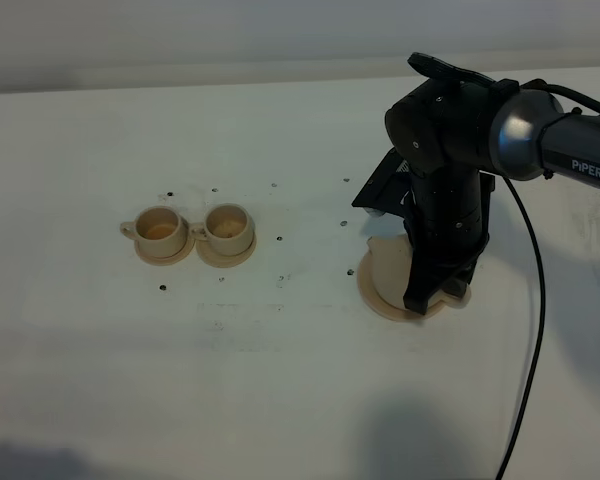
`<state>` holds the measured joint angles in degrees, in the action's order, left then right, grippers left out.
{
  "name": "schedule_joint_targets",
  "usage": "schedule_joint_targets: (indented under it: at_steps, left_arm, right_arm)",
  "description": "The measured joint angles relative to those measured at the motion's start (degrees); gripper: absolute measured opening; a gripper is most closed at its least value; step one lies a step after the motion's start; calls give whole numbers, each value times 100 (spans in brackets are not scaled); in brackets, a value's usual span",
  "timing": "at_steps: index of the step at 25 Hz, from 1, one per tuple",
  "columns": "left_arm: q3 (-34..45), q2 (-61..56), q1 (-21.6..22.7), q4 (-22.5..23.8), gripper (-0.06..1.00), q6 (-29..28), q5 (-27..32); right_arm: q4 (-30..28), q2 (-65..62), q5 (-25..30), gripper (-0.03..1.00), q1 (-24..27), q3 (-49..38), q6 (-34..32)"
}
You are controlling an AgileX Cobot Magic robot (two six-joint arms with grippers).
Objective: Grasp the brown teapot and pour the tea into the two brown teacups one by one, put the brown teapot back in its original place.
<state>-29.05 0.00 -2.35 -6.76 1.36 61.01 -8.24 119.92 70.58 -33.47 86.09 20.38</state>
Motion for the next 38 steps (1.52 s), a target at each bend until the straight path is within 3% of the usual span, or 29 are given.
schedule_joint_targets:
  at_steps: [15, 23, 29, 38]
  left_arm:
    - [0, 0, 0, 0, 51, 0, 0]
    - [0, 0, 0, 0, 51, 0, 0]
    - [0, 0, 0, 0, 51, 0, 0]
    - [0, 0, 0, 0, 51, 0, 0]
  right_arm:
    - [463, -365, -44, 9, 0, 0, -154]
    - [824, -556, -551, 9, -34, 179, -224]
    - [723, -542, -1117, 9, -457, 696, -230]
    - [38, 308, -1142, 9, -1055, 2165, 65]
